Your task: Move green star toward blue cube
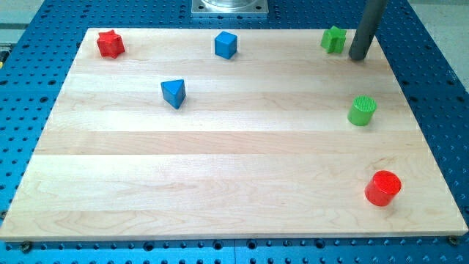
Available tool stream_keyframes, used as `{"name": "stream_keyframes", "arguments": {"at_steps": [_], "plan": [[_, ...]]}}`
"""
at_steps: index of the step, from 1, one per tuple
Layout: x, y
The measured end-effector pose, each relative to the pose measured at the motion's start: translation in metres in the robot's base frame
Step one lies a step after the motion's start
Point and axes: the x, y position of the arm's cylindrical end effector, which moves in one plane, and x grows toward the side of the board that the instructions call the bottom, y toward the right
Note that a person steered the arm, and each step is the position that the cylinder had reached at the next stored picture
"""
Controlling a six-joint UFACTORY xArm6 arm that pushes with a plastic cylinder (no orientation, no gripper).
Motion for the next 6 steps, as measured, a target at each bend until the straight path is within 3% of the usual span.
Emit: {"name": "stream_keyframes", "arguments": {"at_steps": [2, 4, 5, 6], "plan": [[-0.018, -0.045], [-0.019, -0.135], [-0.047, -0.129], [-0.047, -0.162]]}}
